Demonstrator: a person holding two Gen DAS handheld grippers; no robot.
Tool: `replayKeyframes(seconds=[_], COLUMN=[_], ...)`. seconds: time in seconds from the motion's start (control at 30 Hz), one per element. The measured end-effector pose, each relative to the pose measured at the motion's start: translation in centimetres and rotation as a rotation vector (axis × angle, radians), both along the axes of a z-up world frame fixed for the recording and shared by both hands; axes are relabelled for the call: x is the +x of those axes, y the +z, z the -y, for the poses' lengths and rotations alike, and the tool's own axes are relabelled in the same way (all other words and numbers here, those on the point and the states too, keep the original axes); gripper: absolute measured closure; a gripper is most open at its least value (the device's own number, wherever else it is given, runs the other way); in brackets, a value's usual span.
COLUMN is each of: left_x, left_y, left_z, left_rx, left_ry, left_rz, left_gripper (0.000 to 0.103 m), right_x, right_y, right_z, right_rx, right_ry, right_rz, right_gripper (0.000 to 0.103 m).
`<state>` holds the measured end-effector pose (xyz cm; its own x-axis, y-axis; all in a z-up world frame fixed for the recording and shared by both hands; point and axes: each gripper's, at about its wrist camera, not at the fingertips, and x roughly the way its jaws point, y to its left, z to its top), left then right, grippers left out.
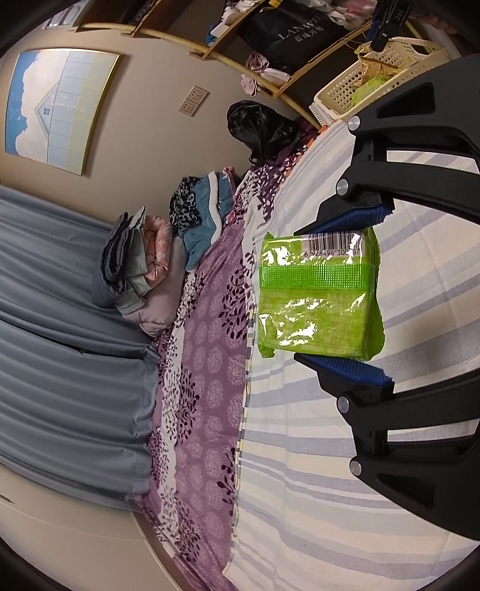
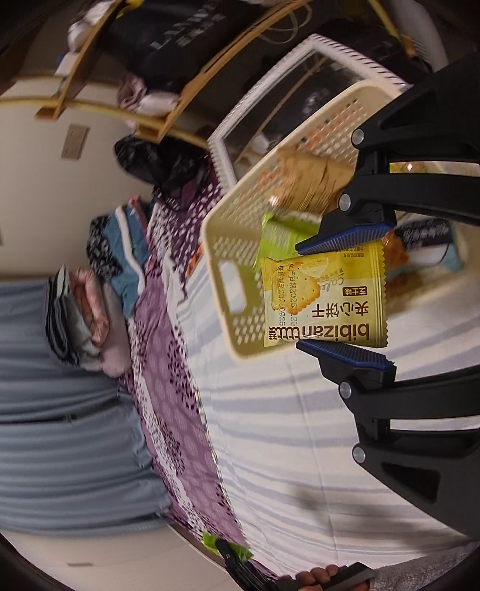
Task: Organize snacks
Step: 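Carry the yellow packet into the cream basket with the right tool, then open the right tool to drop the yellow packet into the basket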
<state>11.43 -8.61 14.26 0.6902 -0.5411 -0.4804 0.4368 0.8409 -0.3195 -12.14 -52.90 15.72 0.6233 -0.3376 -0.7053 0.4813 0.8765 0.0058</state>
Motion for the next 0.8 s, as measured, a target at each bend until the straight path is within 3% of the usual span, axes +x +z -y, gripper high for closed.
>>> replayKeyframes(seconds=[0.2,0.47,0.6,0.7,0.8], left_x=[-1.0,-3.5,-4.9,-6.1,-7.4], left_y=[1.0,2.5,3.2,3.7,4.2], left_z=[0.9,1.6,2.3,3.2,4.6], left_rx=[0.003,0.048,0.076,0.091,0.110], left_ry=[-0.034,-0.045,-0.063,-0.088,-0.116], left_rz=[0.005,0.037,0.053,0.062,0.076], left_gripper=[0.043,0.043,0.043,0.043,0.043], right_x=[-2.6,-3.5,-4.0,-4.7,-5.3], right_y=[-1.8,-3.6,-3.6,-3.4,-3.2], right_z=[3.8,5.7,5.5,5.7,5.8], right_rx=[0.066,0.142,0.155,0.165,0.149], right_ry=[-0.101,-0.133,-0.129,-0.132,-0.139], right_rz=[-0.013,0.002,0.036,0.073,0.097], right_gripper=[0.057,0.055,0.049,0.037,0.037])
